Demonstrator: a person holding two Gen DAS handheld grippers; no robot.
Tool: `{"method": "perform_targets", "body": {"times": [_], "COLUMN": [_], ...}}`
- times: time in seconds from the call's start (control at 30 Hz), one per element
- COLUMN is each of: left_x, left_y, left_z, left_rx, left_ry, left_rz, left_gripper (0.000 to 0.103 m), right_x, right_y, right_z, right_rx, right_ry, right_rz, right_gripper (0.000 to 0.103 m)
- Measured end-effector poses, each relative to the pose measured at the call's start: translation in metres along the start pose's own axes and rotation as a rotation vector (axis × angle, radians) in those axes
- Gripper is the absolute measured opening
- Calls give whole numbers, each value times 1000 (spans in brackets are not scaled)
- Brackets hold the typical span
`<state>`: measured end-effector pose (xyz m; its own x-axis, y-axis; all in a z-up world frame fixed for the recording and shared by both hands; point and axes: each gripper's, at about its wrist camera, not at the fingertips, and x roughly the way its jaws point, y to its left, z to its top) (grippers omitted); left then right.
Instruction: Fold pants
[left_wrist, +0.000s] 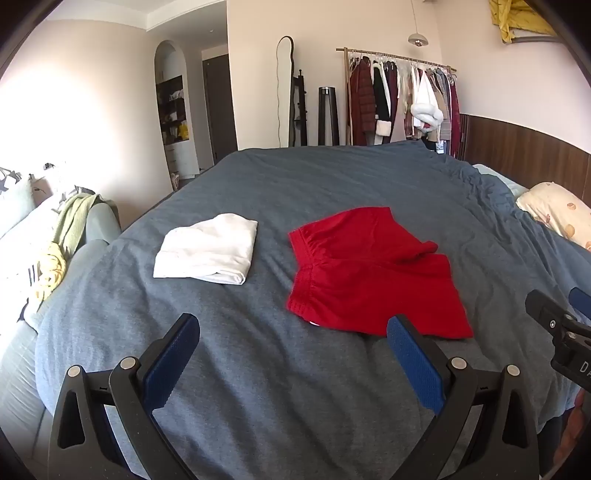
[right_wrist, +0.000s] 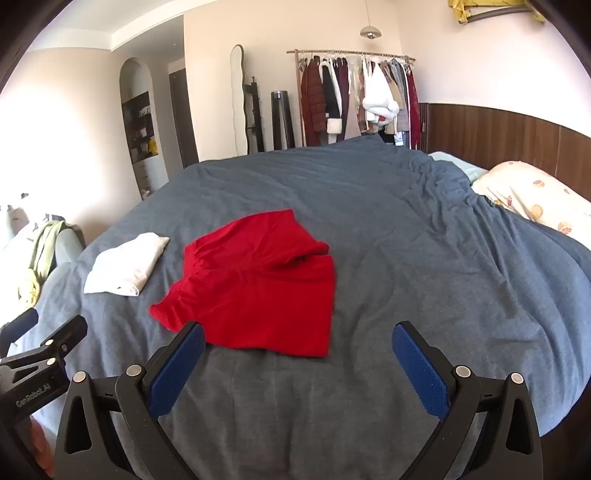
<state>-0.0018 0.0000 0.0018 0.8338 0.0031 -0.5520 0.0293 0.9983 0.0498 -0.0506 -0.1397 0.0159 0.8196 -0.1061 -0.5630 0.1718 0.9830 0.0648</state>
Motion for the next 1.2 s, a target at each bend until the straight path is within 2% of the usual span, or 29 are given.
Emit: {"method": "perform_targets", "body": {"times": [0.07, 0.13, 0.3, 1.2], "left_x": [-2, -4, -11, -18], "left_y": [0, 0, 3, 8], "left_z": [0, 0, 3, 0], "left_rx": [3, 6, 3, -22], "left_ry": [-8, -19, -19, -52], "left_rz": [-1, 1, -16, -15], "left_gripper": [103, 103, 103, 103], "right_x": [1, -8, -15, -20], "right_y": [1, 2, 3, 8], "right_z": [1, -1, -1, -1], "right_rx": [-3, -7, -22, -31], "right_ry": [-12, -60, -78, -87], "right_rz": [3, 3, 7, 6], "right_gripper": [102, 102, 102, 102]}}
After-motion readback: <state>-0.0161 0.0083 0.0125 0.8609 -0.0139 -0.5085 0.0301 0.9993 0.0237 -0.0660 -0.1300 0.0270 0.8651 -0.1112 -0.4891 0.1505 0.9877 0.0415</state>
